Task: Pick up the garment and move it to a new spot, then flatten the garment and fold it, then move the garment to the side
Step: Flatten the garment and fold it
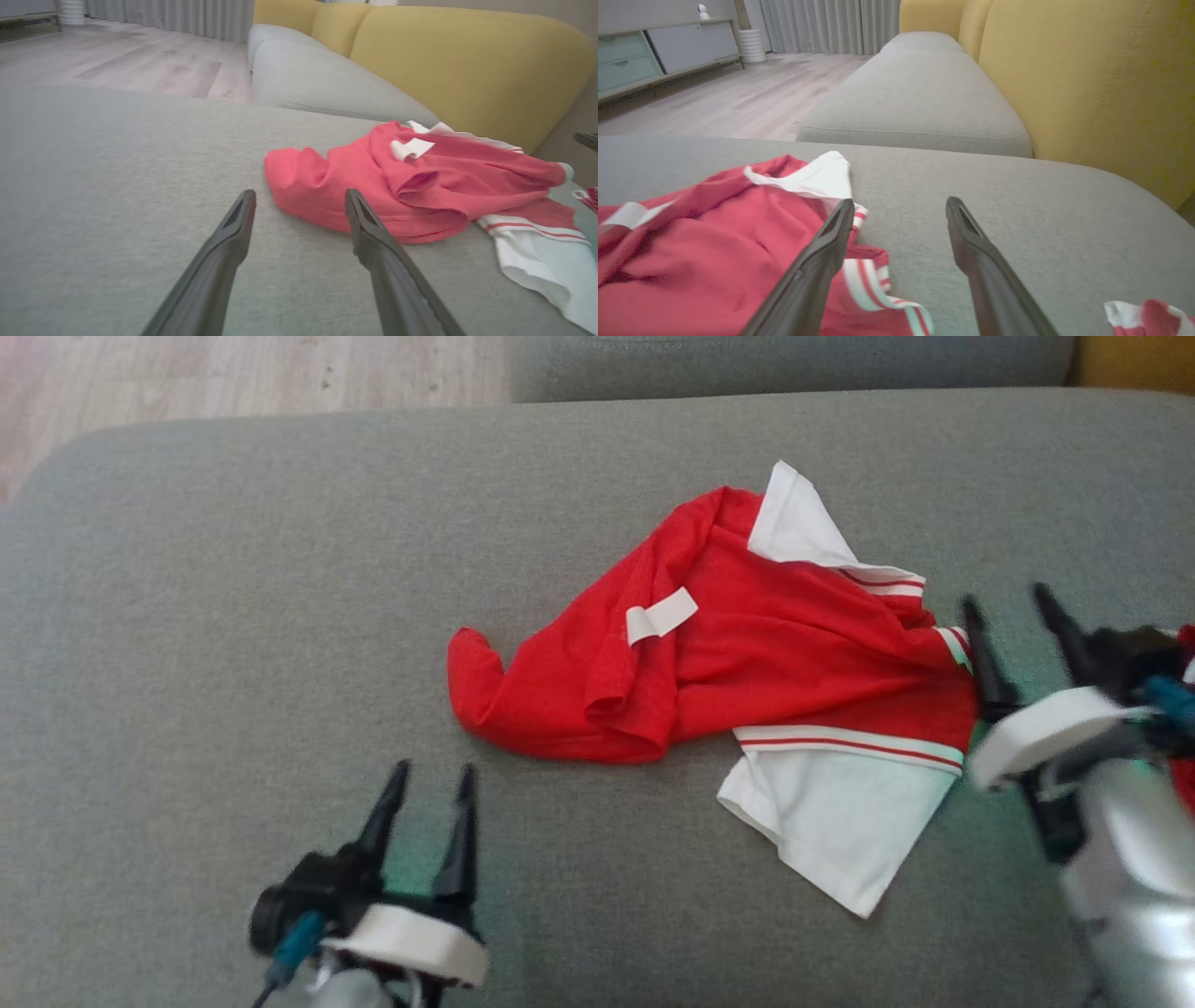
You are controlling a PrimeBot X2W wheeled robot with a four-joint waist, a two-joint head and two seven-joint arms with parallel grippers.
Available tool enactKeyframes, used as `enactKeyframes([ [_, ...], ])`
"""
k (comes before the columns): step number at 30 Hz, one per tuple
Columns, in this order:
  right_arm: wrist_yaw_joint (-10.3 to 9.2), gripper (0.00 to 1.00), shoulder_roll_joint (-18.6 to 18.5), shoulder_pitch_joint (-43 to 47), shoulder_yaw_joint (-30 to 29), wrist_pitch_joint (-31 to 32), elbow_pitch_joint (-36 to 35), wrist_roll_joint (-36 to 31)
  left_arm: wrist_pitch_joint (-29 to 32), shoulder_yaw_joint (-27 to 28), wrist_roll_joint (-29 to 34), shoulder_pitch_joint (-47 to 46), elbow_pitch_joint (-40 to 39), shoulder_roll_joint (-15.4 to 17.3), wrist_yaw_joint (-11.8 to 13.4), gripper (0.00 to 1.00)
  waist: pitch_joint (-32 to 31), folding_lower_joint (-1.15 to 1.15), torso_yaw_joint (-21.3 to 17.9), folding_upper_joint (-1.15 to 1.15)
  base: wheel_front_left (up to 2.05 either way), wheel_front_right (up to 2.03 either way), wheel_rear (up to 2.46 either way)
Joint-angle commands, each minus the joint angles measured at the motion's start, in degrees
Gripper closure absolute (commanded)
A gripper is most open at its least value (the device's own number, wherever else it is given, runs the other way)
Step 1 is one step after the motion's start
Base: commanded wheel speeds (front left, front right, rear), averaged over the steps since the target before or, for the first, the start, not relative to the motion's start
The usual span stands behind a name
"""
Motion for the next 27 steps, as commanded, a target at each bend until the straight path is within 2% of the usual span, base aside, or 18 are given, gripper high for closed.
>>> enactKeyframes([
  [1, -0.04, 0.0, 1.4, 2.0, 0.0, -0.4, -3.2, -1.9, -0.5, 0.3, -0.7, -3.0, -2.0, 0.0, -0.4, 0.0, 0.4, 0.0, -0.4, 0.0, 0.0, 0.0, 0.0],
  [5, -0.04, 0.0, 6.3, 5.4, -1.6, -0.4, -8.7, -5.4, -0.5, -5.1, -1.8, -6.6, -0.8, 0.0, -1.4, 0.0, 1.6, 0.0, -1.9, 0.0, 0.0, 0.0, 0.0],
  [11, -0.04, 0.0, 10.4, 6.8, -0.4, -0.4, -10.6, -7.2, -0.5, -10.1, -2.5, -13.5, 3.7, 0.0, -1.7, 0.0, 3.9, 0.0, -5.5, 0.0, 0.0, 0.0, 0.0],
  [16, -0.04, 0.0, 11.7, 7.1, 1.0, -0.4, -10.5, -7.1, -0.5, -11.9, -2.3, -17.1, 9.0, 0.0, -0.6, 0.0, 5.3, 0.0, -8.2, 0.0, 0.0, 0.0, 0.0],
  [20, -0.04, 0.0, 11.8, 7.4, 1.0, -0.4, -10.4, -7.0, -0.5, -12.9, -2.6, -18.0, 11.6, 0.0, -0.6, 0.0, 5.7, 0.0, -8.9, 0.0, 0.0, 0.0, 0.0],
  [25, -0.04, 0.0, 11.9, 7.7, 0.7, -0.4, -10.3, -7.0, -0.5, -13.2, -2.2, -19.4, 13.3, 0.0, 0.7, 0.0, 6.0, 0.0, -9.2, 0.0, 0.0, 0.0, 0.0],
  [26, -0.04, 0.0, 11.9, 7.7, 0.6, -0.4, -10.3, -7.0, -0.5, -13.1, -1.8, -19.6, 13.3, 0.0, 1.0, 0.12, 6.0, 0.0, -9.1, 0.0, 0.0, 0.0, 0.0],
  [27, -0.04, 0.0, 12.0, 7.7, 0.6, -0.4, -10.2, -6.9, -0.5, -13.0, -1.5, -19.8, 13.3, 0.0, 1.2, 0.54, 5.9, 0.0, -9.0, 0.0, 0.0, 0.0, 0.0],
])
